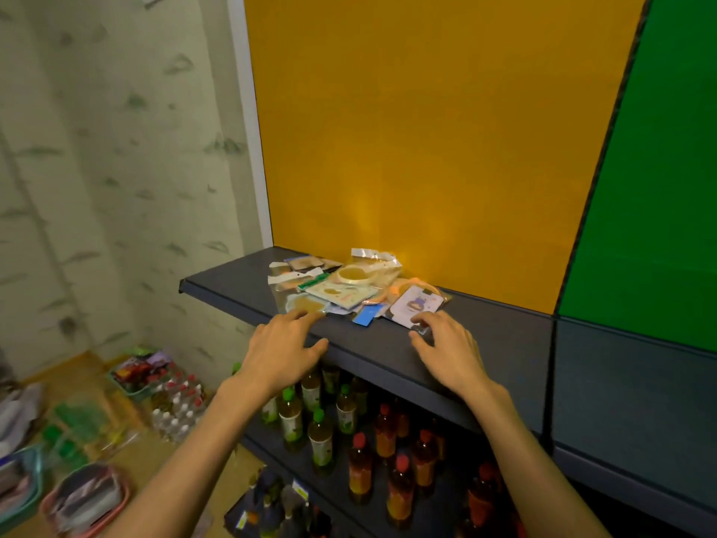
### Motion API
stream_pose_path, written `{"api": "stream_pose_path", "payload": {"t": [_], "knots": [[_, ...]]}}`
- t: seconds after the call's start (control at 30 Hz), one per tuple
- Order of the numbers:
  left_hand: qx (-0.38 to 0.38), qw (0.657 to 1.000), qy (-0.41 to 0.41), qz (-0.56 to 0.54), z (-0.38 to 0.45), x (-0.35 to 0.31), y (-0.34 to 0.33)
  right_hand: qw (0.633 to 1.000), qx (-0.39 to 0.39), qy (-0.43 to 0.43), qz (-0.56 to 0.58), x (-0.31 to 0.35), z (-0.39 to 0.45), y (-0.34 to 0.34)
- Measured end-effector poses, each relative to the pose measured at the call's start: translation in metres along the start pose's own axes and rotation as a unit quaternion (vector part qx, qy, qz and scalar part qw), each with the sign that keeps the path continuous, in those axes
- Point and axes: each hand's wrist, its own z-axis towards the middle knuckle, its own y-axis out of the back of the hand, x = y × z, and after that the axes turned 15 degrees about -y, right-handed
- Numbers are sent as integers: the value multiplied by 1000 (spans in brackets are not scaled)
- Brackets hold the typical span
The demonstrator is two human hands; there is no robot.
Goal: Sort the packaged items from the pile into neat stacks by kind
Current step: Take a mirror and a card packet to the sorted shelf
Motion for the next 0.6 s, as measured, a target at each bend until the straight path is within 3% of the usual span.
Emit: {"api": "stream_pose_path", "payload": {"t": [0.33,0.6], "knots": [[33,999,-8,-26,64,105,-28,999,-13,-40,-16,40,60,-46],[102,993,15,-52,104,163,-78,990,-42,-123,-46,44,81,-69]]}}
